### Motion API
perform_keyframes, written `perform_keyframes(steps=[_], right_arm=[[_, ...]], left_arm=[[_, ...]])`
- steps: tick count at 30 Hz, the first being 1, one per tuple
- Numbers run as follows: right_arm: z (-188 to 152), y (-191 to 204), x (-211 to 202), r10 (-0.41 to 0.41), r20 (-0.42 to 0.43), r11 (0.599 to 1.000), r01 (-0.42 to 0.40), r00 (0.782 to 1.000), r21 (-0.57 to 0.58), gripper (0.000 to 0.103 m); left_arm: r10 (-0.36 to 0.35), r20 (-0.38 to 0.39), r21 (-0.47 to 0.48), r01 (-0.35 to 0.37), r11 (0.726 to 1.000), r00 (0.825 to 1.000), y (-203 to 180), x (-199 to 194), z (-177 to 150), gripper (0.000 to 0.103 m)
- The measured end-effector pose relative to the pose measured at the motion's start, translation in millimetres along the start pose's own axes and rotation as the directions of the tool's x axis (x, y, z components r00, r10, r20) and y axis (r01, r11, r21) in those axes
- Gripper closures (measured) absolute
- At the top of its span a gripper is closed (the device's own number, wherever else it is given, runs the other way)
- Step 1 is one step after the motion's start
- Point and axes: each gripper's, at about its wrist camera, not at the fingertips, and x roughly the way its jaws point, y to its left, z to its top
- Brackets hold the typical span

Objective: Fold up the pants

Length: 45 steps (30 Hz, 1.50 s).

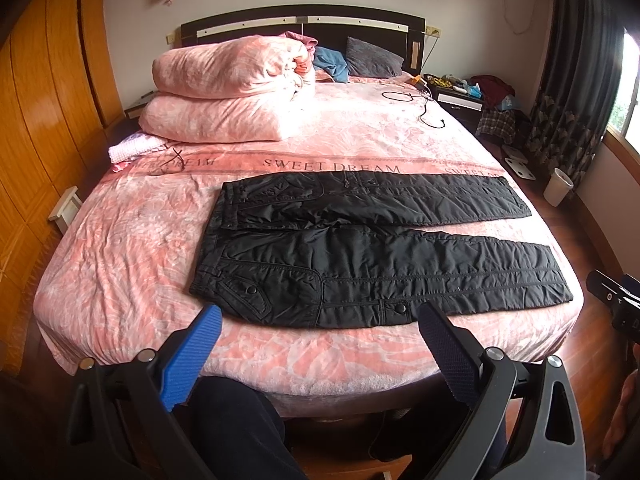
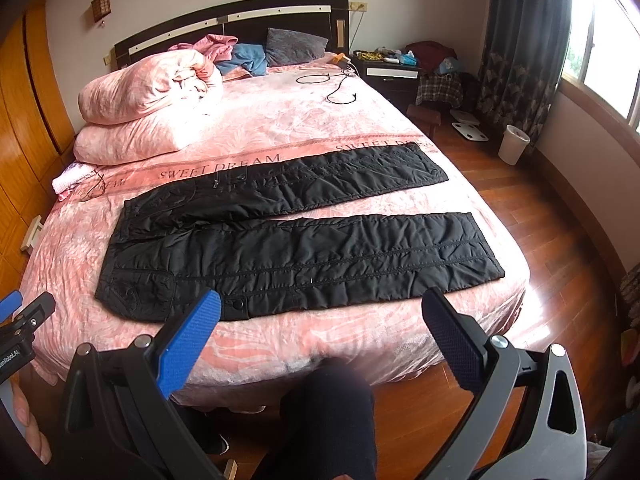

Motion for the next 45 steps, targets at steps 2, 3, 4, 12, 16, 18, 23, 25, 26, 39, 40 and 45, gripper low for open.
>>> perform_keyframes(steps=[2, 3, 4, 12, 16, 18, 23, 25, 26, 39, 40, 45], right_arm=[[0.9, 0.5, -0.9, 0.001, 0.0, 1.0, -0.001, 1.0, -0.001, 0.002], [0.5, -0.3, -0.4, 0.001, 0.0, 1.0, -0.001, 1.0, -0.001, 0.002], [0.8, 0.5, -1.0, 0.001, 0.001, 1.0, -0.001, 1.0, 0.0, 0.002], [1.1, -0.8, -0.4, 0.0, -0.001, 1.0, 0.0, 1.0, -0.002, 0.002], [1.2, -0.1, -0.6, 0.0, 0.0, 1.0, 0.0, 1.0, -0.001, 0.002], [0.7, -1.0, -0.7, 0.002, 0.001, 1.0, -0.002, 1.0, -0.001, 0.002], [2.4, 0.0, -3.4, -0.001, 0.006, 1.0, 0.001, 1.0, -0.008, 0.002], [2.8, 0.4, -3.6, 0.0, 0.006, 1.0, 0.0, 1.0, -0.008, 0.002], [3.2, 0.9, -3.8, -0.001, 0.006, 1.0, 0.001, 1.0, -0.009, 0.002], [4.1, 1.4, -6.1, 0.0, 0.005, 1.0, 0.0, 1.0, -0.015, 0.002], [4.1, 1.6, -4.9, 0.001, 0.004, 1.0, -0.001, 1.0, -0.015, 0.002], [3.8, 1.5, -5.0, 0.0, 0.004, 1.0, 0.0, 1.0, -0.015, 0.002]], left_arm=[[-0.002, 0.0, 0.0, 0.002, 1.0, 1.0, 1.3, 0.9, -1.3, 0.004], [0.0, 0.0, 0.002, 0.0, 1.0, 1.0, 0.0, 0.1, 0.0, 0.004], [0.0, 0.0, 0.002, 0.0, 1.0, 1.0, -0.1, -0.2, 0.2, 0.004], [0.0, -0.001, 0.002, 0.0, 1.0, 1.0, -0.3, 0.2, 0.4, 0.004], [0.001, -0.002, 0.003, -0.001, 1.0, 1.0, -0.6, -0.2, 0.6, 0.004], [0.002, -0.002, 0.002, -0.002, 1.0, 1.0, -0.6, 0.4, 0.5, 0.004], [0.002, -0.003, 0.005, -0.002, 1.0, 1.0, -1.1, -0.3, 0.8, 0.004], [0.002, -0.002, 0.003, -0.002, 1.0, 1.0, -0.2, 1.1, 0.0, 0.004], [0.001, -0.003, 0.003, -0.001, 1.0, 1.0, -0.2, 2.0, 0.0, 0.004], [0.002, -0.004, 0.004, -0.002, 1.0, 1.0, -3.9, -1.3, 0.6, 0.004], [0.002, -0.004, 0.004, -0.002, 1.0, 1.0, -3.9, -1.6, 0.7, 0.004], [0.002, -0.004, 0.005, -0.002, 1.0, 1.0, -4.2, -1.2, 0.6, 0.004]])
